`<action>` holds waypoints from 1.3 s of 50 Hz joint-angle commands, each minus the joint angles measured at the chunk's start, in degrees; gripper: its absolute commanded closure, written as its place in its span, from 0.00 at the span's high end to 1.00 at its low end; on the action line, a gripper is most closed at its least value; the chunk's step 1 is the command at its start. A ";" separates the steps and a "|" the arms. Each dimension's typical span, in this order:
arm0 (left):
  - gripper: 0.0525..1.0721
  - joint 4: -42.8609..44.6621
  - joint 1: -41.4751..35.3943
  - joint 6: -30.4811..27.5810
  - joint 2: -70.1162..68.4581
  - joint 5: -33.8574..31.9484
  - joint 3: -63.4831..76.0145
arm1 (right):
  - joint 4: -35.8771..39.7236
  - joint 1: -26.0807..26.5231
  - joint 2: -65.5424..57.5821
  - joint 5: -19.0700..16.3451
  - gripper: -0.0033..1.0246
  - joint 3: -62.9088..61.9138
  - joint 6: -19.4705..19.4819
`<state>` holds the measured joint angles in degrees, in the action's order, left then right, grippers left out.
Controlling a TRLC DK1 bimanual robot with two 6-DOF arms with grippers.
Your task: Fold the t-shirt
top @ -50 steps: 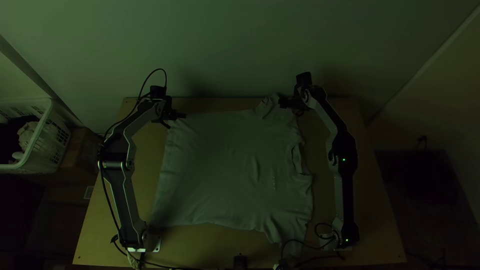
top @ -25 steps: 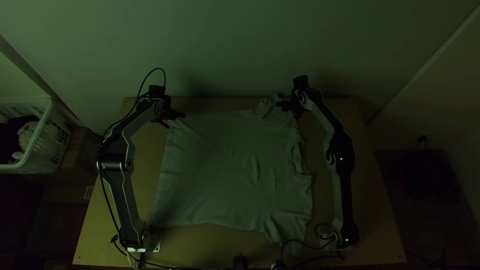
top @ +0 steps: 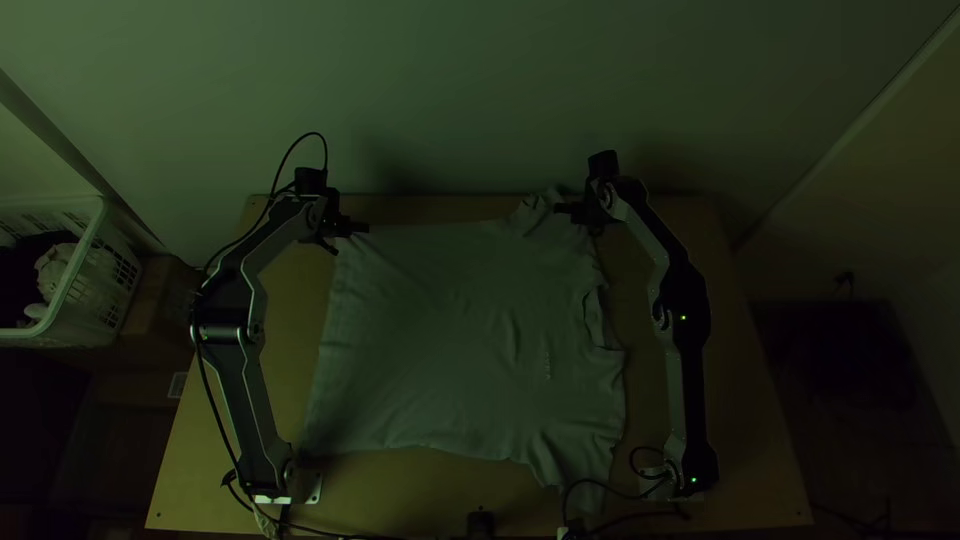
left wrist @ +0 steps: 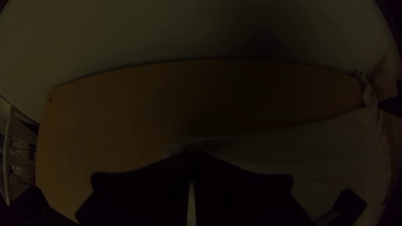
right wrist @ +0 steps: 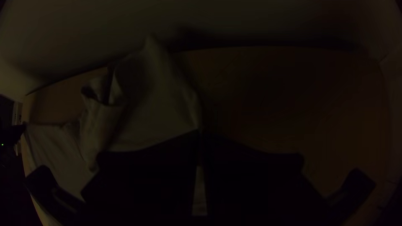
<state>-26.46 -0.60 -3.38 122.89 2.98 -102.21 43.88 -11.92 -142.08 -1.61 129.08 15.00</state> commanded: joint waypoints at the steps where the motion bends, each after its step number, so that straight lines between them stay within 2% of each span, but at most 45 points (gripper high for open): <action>1: 0.02 -0.35 1.57 1.62 -2.39 0.09 -0.18 | 0.51 1.64 1.63 -0.06 0.03 0.56 0.38; 14: 0.02 -1.14 3.24 2.67 -3.10 -0.35 -0.53 | 0.77 2.61 3.48 0.38 0.03 -0.76 0.02; 31: 0.02 -2.19 2.45 4.61 -9.34 -1.31 4.74 | 3.85 1.02 8.49 0.38 0.03 -4.27 -0.33; 56: 0.02 -0.96 2.36 4.61 -15.22 -1.31 14.24 | 3.50 -0.82 20.09 2.31 0.03 -20.09 -1.82; 65: 0.02 0.44 2.01 4.61 -18.13 -1.40 18.28 | 1.12 -3.02 26.59 4.42 0.03 -28.97 -1.82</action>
<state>-26.70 1.32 0.21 108.25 1.08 -86.80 46.11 -13.74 -120.62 1.23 104.90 13.43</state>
